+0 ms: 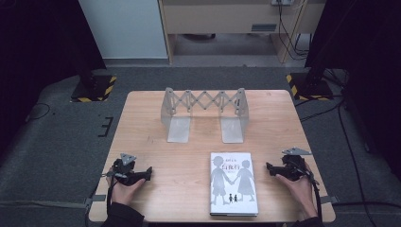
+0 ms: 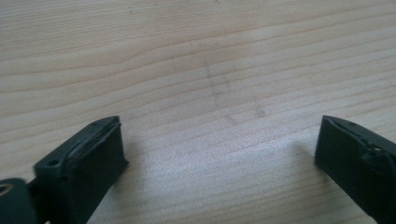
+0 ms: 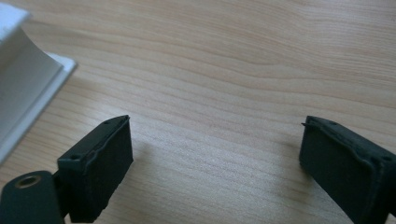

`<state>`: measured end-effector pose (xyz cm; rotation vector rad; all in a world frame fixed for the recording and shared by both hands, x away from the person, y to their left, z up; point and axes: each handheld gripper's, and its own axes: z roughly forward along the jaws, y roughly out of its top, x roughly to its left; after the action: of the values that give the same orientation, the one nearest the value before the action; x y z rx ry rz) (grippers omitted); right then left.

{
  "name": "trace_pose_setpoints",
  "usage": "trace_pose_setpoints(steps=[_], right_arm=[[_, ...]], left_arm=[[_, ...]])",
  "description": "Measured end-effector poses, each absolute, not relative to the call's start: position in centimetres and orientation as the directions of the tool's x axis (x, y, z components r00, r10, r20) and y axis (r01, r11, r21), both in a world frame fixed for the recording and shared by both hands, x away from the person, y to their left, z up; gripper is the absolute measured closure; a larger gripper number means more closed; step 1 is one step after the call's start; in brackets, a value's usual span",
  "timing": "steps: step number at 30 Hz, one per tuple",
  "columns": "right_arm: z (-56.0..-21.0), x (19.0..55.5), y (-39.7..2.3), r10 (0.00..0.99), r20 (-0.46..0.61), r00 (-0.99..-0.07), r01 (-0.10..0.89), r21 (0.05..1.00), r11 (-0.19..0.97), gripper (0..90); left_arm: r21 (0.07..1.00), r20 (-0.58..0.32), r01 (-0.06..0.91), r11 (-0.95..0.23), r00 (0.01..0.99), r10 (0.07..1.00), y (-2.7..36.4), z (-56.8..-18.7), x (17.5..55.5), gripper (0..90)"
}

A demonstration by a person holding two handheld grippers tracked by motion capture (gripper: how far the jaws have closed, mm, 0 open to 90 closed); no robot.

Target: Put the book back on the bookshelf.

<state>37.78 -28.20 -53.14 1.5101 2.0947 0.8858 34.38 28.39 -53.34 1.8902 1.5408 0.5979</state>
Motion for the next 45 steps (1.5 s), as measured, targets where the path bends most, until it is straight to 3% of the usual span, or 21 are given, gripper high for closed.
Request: trace_pose_setpoints(steps=[6, 16, 24, 45], right_arm=[[-52.0, 37.3, -28.5, 0.943, 0.098, -0.317, 0.66, 0.737, 0.146, 14.1], [-51.5, 36.7, -28.2, 0.931, 0.079, -0.356, 0.627, 0.759, 0.175, 24.8], [-50.7, 35.9, -27.5, 0.923, 0.095, -0.372, 0.587, 0.794, 0.155, 27.0], [-49.3, 34.4, -26.1, 0.877, 0.202, -0.435, 0.57, 0.816, 0.094, 29.6]], left_arm=[[0.742, -0.012, 0.657, -0.135, 0.214, 0.977, 27.6, -52.3, 33.6, 12.5], [0.775, -0.048, 0.623, -0.108, 0.228, 0.972, 26.4, -51.2, 32.6, 18.0], [0.799, -0.037, 0.584, -0.141, 0.282, 0.959, 25.3, -50.9, 32.2, 21.4], [0.828, -0.118, 0.548, -0.121, 0.382, 0.917, 21.9, -49.7, 31.1, 26.1]])
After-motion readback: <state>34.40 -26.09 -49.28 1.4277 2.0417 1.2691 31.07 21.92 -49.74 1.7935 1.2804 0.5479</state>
